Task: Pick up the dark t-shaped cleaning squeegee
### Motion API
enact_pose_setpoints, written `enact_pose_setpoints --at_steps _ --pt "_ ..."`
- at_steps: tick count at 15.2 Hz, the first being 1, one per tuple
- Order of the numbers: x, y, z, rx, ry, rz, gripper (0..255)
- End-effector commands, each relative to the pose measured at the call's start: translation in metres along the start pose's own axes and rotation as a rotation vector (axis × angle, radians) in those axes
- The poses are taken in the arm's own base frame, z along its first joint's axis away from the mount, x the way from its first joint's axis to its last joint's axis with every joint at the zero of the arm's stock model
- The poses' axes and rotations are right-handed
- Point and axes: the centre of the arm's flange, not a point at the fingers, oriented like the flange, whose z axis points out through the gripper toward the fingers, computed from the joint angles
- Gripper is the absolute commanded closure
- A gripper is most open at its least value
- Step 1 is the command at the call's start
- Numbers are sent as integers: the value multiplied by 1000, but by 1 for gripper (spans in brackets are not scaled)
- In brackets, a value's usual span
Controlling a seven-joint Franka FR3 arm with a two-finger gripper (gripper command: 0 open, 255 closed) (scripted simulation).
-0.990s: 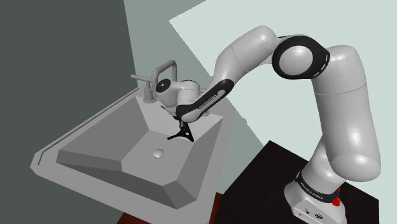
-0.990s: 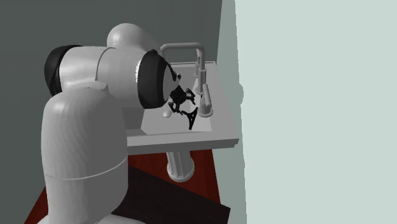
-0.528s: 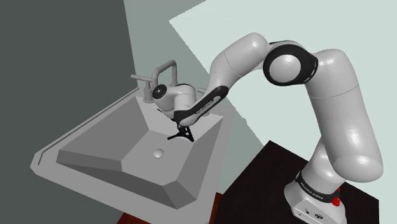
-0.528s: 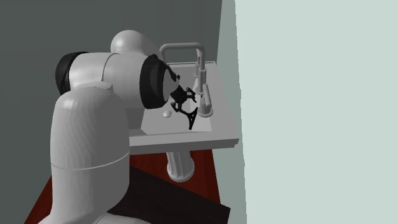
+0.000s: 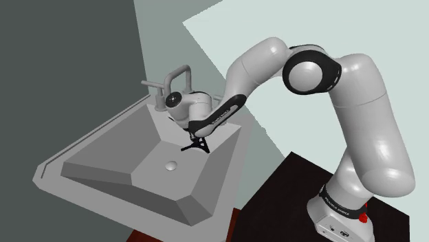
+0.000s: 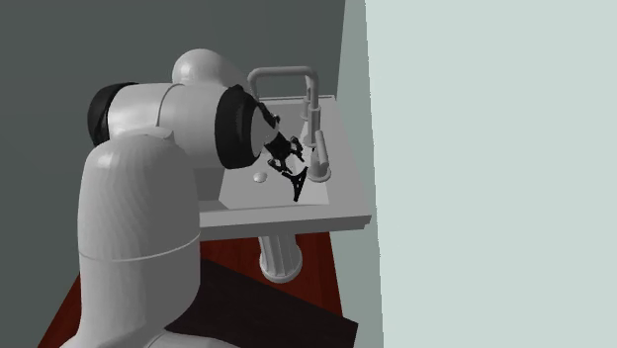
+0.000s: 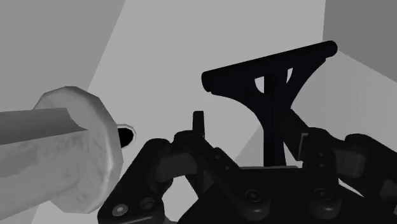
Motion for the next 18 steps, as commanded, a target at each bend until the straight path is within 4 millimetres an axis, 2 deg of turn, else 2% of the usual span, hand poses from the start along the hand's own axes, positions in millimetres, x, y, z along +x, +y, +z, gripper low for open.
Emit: enact_pose_setpoints --at_steps 1,3,4,5,6,7,8,9,10,17,18 --pt "36 -37 64 46 -49 -45 255" --pt "35 -39 73 44 -51 -47 255" --pt "47 -40 79 44 -51 -45 255" --pt "42 -44 79 40 -51 -46 255" --pt "33 -46 95 32 -52 -46 255" --pt "50 -47 93 33 -51 -43 255" --pt "59 -47 86 45 -50 -45 255" --pt "85 -40 50 0 266 -37 255" --pt "85 -40 50 0 266 -37 0" --pt "13 -33 27 -41 160 -108 0" --pt "15 -35 31 -41 160 -108 0"
